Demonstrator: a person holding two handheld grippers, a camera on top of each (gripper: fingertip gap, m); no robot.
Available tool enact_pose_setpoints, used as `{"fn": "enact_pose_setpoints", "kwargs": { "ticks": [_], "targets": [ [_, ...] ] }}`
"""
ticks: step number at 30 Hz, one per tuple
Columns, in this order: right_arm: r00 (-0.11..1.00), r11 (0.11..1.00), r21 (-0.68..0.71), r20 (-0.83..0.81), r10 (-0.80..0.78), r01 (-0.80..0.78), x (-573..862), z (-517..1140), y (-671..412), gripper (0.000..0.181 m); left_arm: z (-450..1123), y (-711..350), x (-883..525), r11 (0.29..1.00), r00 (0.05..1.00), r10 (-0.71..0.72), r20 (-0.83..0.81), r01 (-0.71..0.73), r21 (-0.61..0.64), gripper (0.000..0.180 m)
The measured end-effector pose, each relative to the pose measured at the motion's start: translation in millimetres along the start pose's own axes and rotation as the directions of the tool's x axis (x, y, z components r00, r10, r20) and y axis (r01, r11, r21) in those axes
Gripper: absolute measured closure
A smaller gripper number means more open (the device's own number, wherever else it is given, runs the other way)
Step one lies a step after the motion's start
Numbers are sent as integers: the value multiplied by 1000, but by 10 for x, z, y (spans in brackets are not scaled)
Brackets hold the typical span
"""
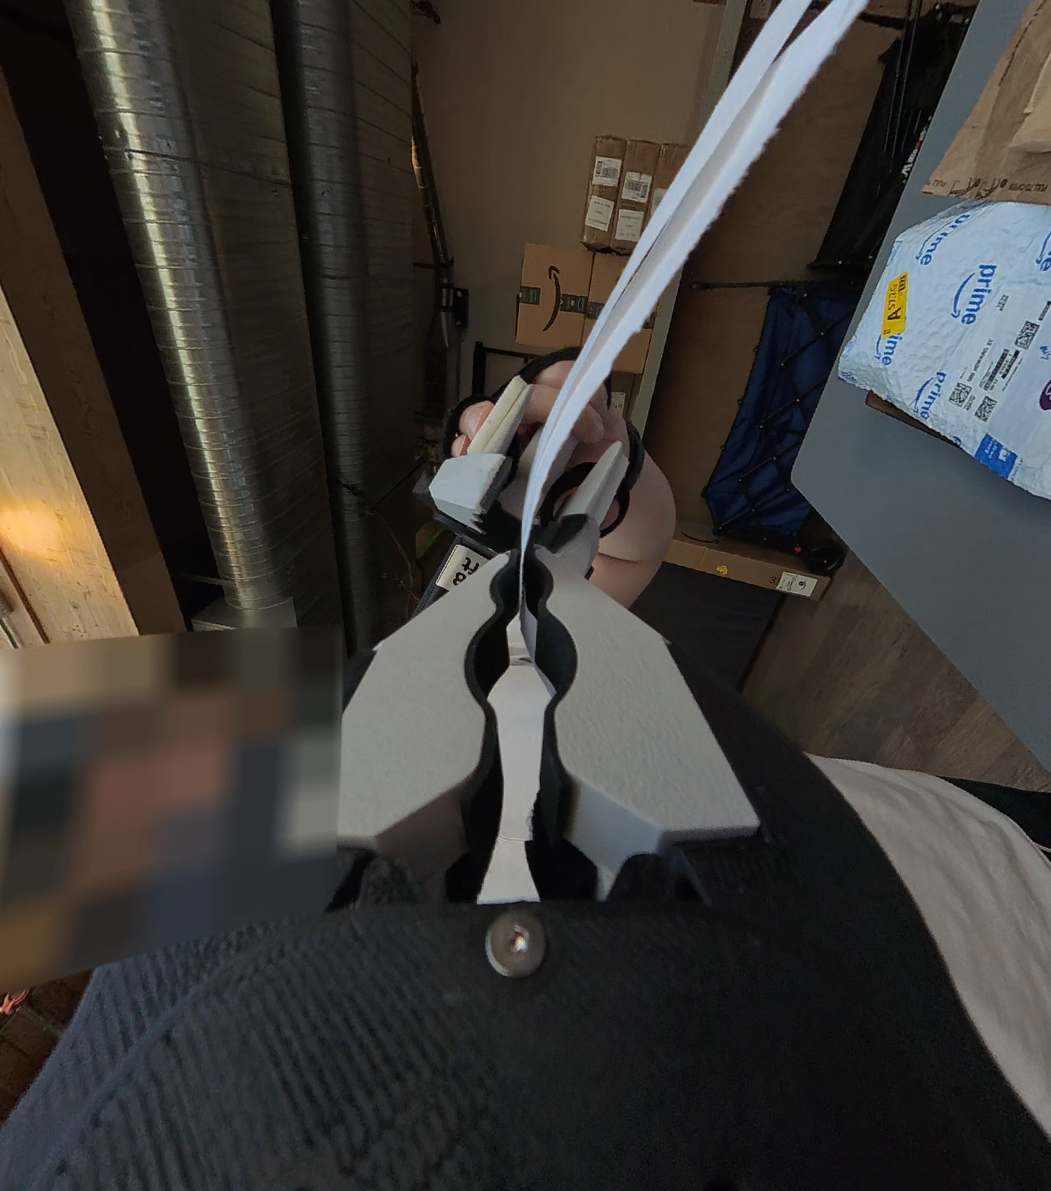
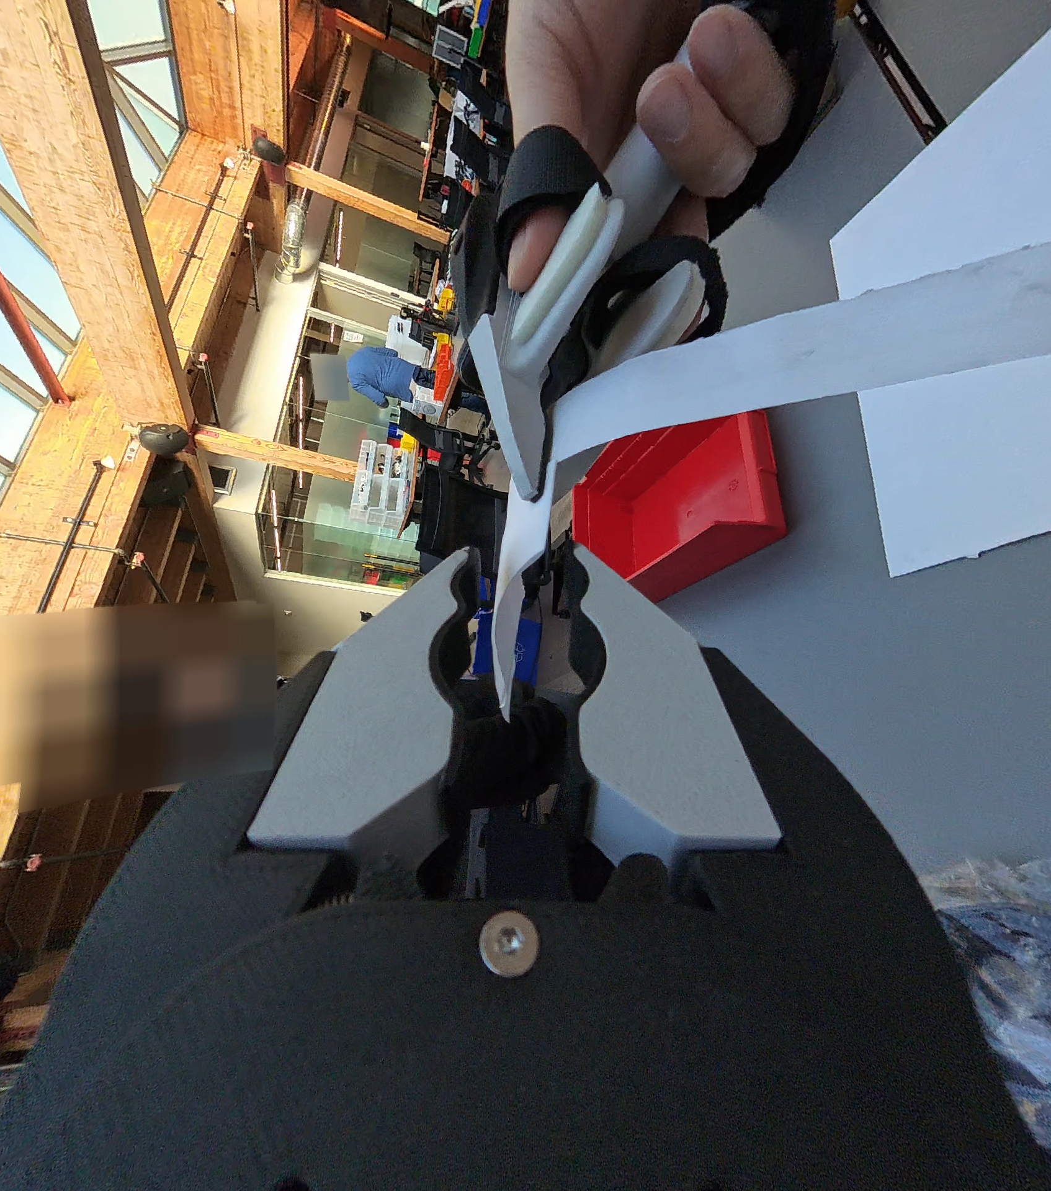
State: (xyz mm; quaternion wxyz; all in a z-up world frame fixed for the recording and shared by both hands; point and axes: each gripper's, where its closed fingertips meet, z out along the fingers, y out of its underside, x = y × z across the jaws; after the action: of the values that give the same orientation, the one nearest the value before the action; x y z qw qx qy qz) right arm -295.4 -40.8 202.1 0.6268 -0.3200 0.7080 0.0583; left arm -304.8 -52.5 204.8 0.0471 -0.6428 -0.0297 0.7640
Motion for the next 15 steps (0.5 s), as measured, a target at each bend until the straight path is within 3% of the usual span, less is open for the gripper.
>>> {"fn": "enact_pose_setpoints", "kwargs": {
  "ticks": [4, 6, 8, 10, 12, 15],
  "targets": [
    [998, 998, 23, -29, 61, -61, 12, 18, -88, 178, -42, 91, -88, 1000, 1000, -13, -1, 13, -28, 172],
    [994, 997, 8, -75, -77, 78, -6, 7, -77, 181, -81, 155, -114, 996, 997, -64, -35, 61, -57, 151],
    [941, 952, 8, -158, -301, 306, -28, -43, -102, 181, -173, 244, -80, 983, 980, -157, -126, 143, -114, 142],
    [816, 856, -9, -296, -496, 517, -26, -125, -175, 181, -310, 295, -64, 943, 917, -315, -244, 274, -190, 134],
    [690, 768, -22, -423, -588, 641, -65, -230, -279, 181, -402, 277, -270, 875, 839, -475, -264, 419, -242, 131],
    [611, 718, -3, -522, -595, 696, -197, -359, -437, 181, -335, -11, -849, 756, 727, -652, -217, 646, -106, 134]
  ]
}}
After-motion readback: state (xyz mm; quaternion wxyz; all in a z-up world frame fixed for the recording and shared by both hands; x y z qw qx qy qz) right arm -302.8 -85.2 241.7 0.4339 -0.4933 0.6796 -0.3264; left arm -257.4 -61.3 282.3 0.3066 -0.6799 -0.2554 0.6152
